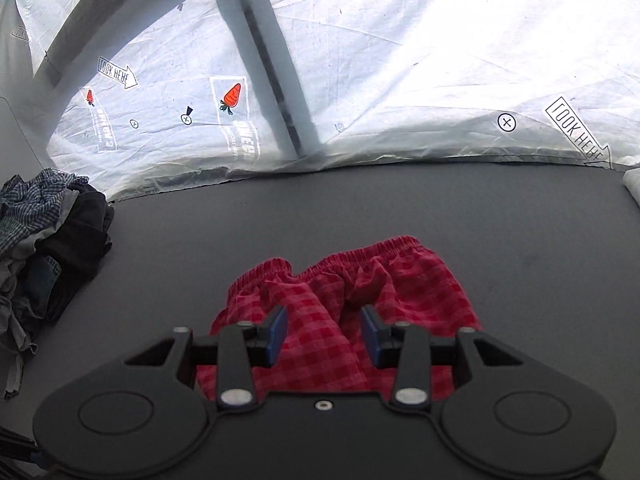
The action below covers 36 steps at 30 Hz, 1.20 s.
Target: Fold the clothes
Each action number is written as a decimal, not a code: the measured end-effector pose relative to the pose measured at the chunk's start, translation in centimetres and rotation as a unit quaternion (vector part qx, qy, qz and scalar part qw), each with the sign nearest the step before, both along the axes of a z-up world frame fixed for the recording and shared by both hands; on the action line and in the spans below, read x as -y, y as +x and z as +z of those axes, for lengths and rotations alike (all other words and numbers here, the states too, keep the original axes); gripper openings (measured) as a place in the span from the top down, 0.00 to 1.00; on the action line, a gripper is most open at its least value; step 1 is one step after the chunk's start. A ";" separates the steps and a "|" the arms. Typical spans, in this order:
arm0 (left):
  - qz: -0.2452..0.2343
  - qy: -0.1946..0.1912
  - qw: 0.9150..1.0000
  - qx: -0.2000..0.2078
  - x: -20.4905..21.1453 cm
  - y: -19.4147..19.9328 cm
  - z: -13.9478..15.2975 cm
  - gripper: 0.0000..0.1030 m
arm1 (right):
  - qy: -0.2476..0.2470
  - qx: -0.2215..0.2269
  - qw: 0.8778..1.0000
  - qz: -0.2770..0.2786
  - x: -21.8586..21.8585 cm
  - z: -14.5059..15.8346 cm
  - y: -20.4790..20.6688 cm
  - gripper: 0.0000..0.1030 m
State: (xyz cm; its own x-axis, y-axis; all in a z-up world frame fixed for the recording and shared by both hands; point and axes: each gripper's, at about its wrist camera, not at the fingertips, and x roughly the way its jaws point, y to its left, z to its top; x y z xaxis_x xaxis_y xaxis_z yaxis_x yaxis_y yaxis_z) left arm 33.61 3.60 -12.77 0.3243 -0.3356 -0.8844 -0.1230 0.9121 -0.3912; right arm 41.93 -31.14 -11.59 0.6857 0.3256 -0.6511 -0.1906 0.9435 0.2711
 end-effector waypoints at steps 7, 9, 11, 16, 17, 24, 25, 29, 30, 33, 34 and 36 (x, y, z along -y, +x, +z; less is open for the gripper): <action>0.090 0.024 0.995 0.026 -2.3 4.9 -0.3 0.39 | -0.033 -0.006 0.998 0.060 -3.4 -1.6 3.9 0.56; 0.090 0.039 0.995 0.034 -2.1 7.0 -0.7 0.39 | -0.042 -0.014 0.996 0.078 -4.0 -2.4 4.9 0.52; 0.092 0.036 0.994 0.042 -1.8 9.4 -1.0 0.39 | -0.051 -0.022 0.994 0.096 -4.5 -3.1 5.8 0.52; 0.072 0.047 0.994 0.068 0.0 14.1 -0.6 0.39 | -0.029 0.001 0.993 0.116 -3.7 -2.6 6.1 0.98; 0.064 0.053 0.994 0.077 0.5 14.9 -0.3 0.39 | -0.017 0.016 0.994 0.110 -3.1 -1.9 5.9 0.99; 0.026 0.065 0.990 0.126 4.0 18.4 0.7 0.39 | 0.038 0.074 0.996 -0.016 4.3 0.9 6.8 0.99; 0.019 0.068 0.990 0.126 4.6 18.7 0.4 0.39 | 0.024 0.069 0.997 -0.034 5.3 0.3 7.2 0.99; -0.004 0.086 0.990 0.112 6.7 18.9 -1.0 0.39 | -0.054 -0.006 0.994 -0.089 7.6 -3.6 8.9 0.89; -0.008 0.091 0.990 0.107 7.1 18.8 -1.4 0.39 | -0.056 -0.021 0.993 -0.101 8.0 -4.4 8.8 0.81; -0.023 0.090 0.992 0.089 7.7 17.5 -2.3 0.39 | -0.026 -0.033 0.990 -0.132 9.6 -5.2 6.9 0.59; -0.026 0.086 0.993 0.083 7.8 17.0 -2.5 0.39 | -0.012 -0.041 0.989 -0.140 10.2 -5.4 5.8 0.58; -0.030 0.077 0.994 0.070 7.8 15.7 -2.7 0.39 | 0.014 -0.056 0.986 -0.155 11.3 -5.7 3.6 0.57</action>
